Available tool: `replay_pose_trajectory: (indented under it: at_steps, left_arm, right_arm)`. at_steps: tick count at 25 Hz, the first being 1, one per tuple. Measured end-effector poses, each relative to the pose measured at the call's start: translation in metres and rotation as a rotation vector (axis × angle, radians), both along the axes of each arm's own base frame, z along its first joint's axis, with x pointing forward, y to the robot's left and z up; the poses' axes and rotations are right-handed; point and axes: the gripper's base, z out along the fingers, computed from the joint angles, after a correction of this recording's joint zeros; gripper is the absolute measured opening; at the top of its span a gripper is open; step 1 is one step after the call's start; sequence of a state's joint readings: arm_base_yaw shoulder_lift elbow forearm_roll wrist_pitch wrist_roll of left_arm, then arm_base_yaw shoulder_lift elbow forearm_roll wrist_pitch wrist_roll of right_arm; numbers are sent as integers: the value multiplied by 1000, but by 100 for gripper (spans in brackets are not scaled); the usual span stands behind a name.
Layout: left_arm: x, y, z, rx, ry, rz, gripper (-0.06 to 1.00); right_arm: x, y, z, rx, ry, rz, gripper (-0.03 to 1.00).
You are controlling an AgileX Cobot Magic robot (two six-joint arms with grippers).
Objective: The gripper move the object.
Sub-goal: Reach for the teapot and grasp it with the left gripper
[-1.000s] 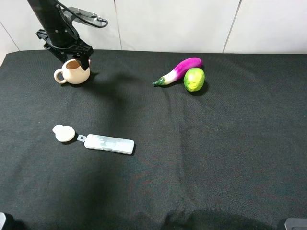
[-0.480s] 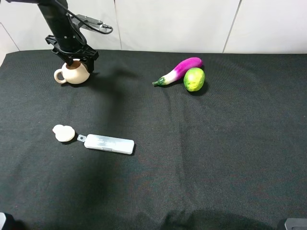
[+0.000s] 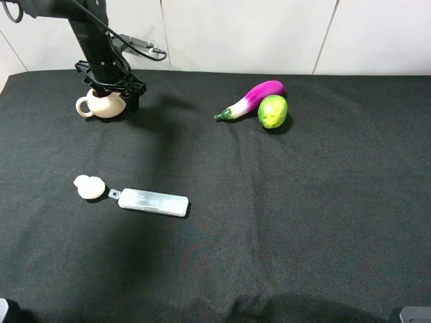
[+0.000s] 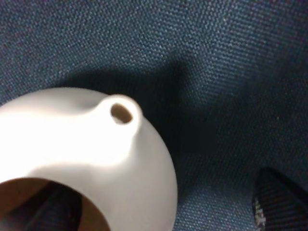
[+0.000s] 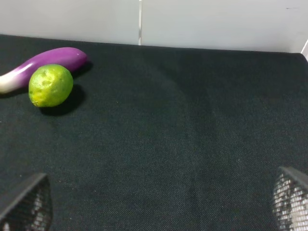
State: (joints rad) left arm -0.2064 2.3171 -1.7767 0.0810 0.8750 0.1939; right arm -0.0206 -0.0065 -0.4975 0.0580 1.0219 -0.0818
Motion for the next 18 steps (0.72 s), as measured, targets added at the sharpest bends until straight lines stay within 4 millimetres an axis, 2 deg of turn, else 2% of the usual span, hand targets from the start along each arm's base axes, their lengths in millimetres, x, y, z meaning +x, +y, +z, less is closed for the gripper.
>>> replay_pose_trajectory:
  at_steps: [18]
  left_arm:
    - [2, 2, -6, 34, 3, -25, 76]
  right_arm:
    - [0, 0, 0, 1, 0, 0, 69]
